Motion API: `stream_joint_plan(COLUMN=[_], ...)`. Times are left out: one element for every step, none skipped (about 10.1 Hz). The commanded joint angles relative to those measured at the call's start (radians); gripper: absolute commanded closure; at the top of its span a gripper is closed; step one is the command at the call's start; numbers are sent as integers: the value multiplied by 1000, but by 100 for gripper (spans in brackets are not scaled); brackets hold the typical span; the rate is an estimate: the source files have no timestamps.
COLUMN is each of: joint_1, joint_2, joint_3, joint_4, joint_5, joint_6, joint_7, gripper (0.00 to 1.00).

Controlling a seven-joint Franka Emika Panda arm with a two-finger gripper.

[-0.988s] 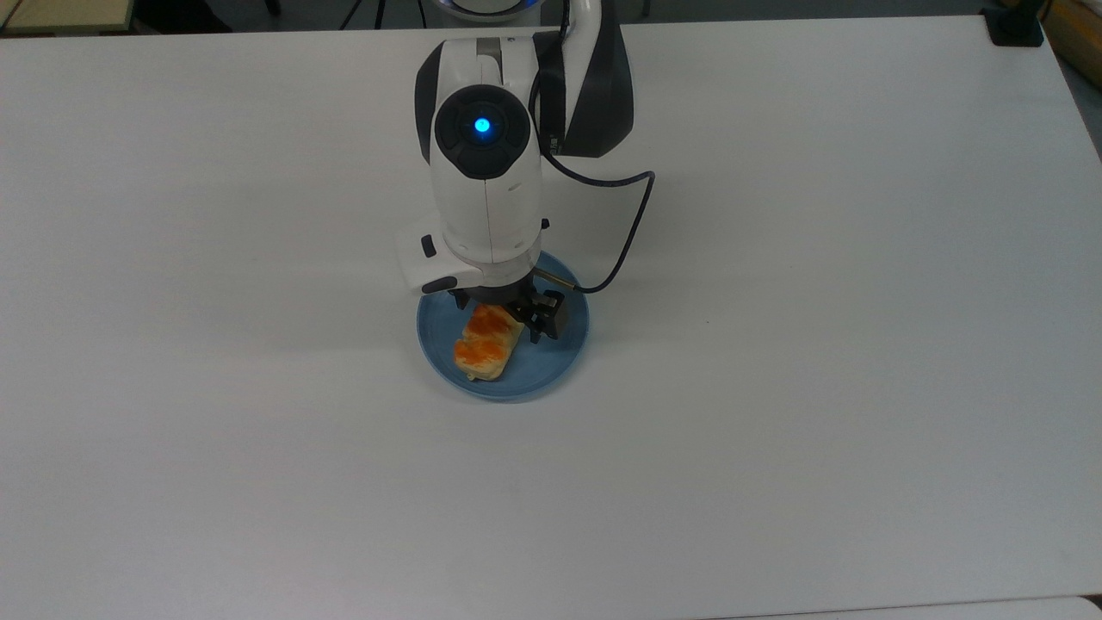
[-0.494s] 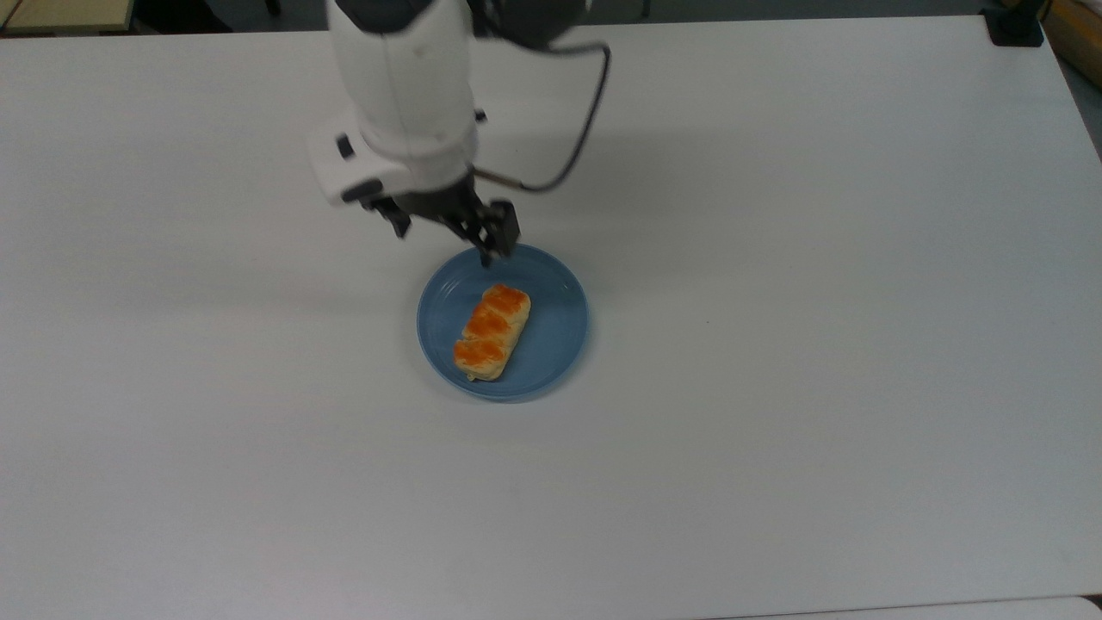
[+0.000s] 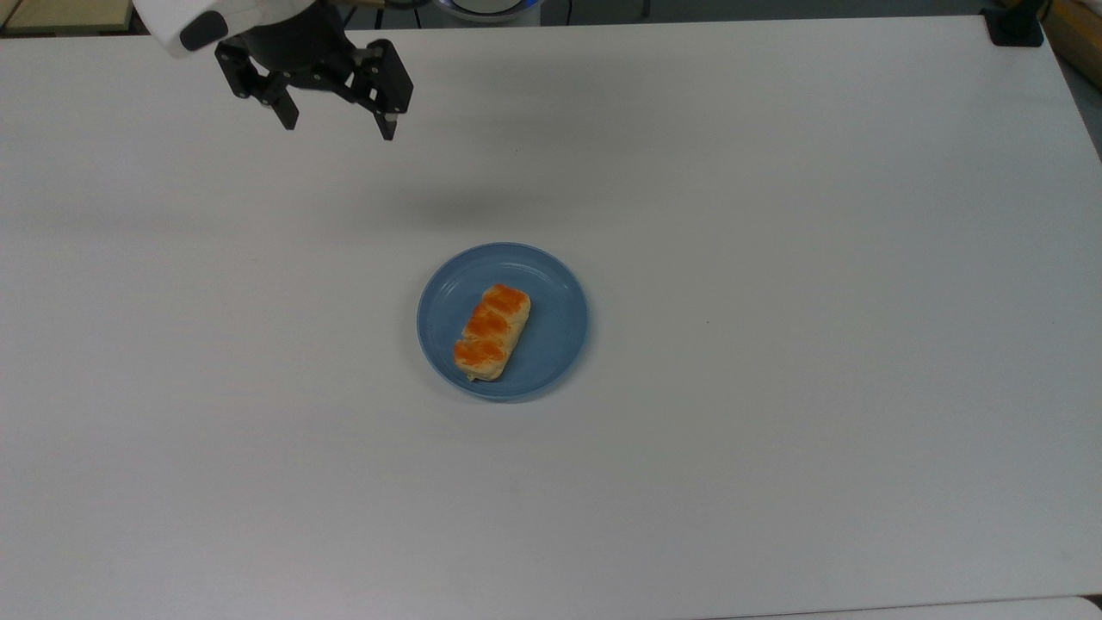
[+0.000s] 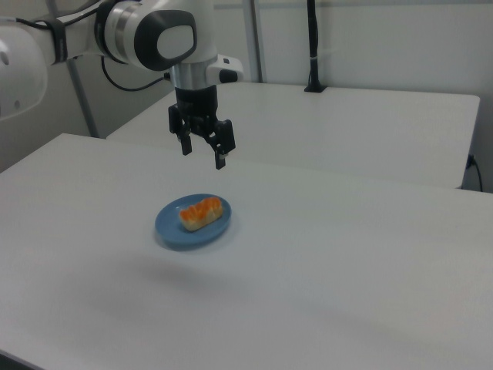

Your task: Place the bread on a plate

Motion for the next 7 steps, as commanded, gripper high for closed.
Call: stream_joint_plan(joint_1=[-9, -13, -11, -11, -10, -9, -9], joint_2=[-43, -45, -44, -44, -44, -44, -44], joint_3=[3, 3, 5, 6, 9, 9, 9], joint_4=[-28, -26, -28, -28, -28, -28, -28], joint_5=[18, 20, 18, 18, 17, 18, 17], joint_6=[-43, -43, -40, -40, -42, -42, -40], joint_7=[-14, -11, -5, -5, -5, -5, -5], gripper=[0, 0, 0, 0, 0, 0, 0])
